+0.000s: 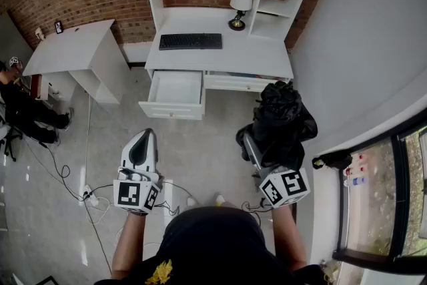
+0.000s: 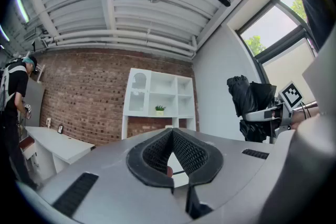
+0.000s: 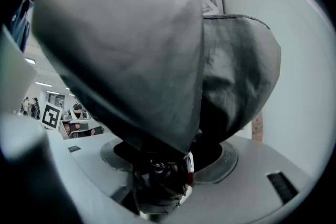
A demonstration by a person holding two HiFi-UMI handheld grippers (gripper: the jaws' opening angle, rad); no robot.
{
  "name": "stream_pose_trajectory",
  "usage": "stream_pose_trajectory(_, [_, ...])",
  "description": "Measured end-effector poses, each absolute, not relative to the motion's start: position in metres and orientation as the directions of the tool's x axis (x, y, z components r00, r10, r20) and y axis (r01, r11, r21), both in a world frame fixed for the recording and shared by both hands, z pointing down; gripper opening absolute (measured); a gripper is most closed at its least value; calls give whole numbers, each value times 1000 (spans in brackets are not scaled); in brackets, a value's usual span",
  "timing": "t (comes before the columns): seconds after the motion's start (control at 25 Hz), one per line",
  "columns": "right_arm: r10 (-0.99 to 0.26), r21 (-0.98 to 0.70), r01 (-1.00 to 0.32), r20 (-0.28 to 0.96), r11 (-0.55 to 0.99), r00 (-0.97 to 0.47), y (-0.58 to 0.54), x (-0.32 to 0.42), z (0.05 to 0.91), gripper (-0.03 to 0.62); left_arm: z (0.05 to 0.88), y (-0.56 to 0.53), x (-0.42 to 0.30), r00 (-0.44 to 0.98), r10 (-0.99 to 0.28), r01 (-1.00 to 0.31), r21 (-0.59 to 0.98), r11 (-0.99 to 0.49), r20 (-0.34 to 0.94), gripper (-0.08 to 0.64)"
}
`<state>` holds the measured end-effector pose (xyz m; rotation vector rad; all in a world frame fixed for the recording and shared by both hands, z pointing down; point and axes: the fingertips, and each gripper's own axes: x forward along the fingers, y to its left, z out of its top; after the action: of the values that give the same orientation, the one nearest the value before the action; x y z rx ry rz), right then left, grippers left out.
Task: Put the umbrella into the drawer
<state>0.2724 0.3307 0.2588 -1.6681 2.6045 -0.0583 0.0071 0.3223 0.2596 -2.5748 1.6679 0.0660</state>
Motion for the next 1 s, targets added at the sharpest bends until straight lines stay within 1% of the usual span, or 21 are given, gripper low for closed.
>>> stream_pose_trajectory(0.12, [-920,-20,-920,-10,392,-392,328,275,258,262,263,320,14,422,-904,-907,-55,-419,-67,15])
stream_pose_trajectory(0.36, [-936,51,-936,-31,349,-351,326,274,256,262,274,313,13,431,-902,-901,-75,-428,-36,15])
stream_pose_trajectory(1.0, [-932,29,-933,-34,359,-360,310,242,257,261,278,303,-37,387,-922,-922,-45,-385,-28,15])
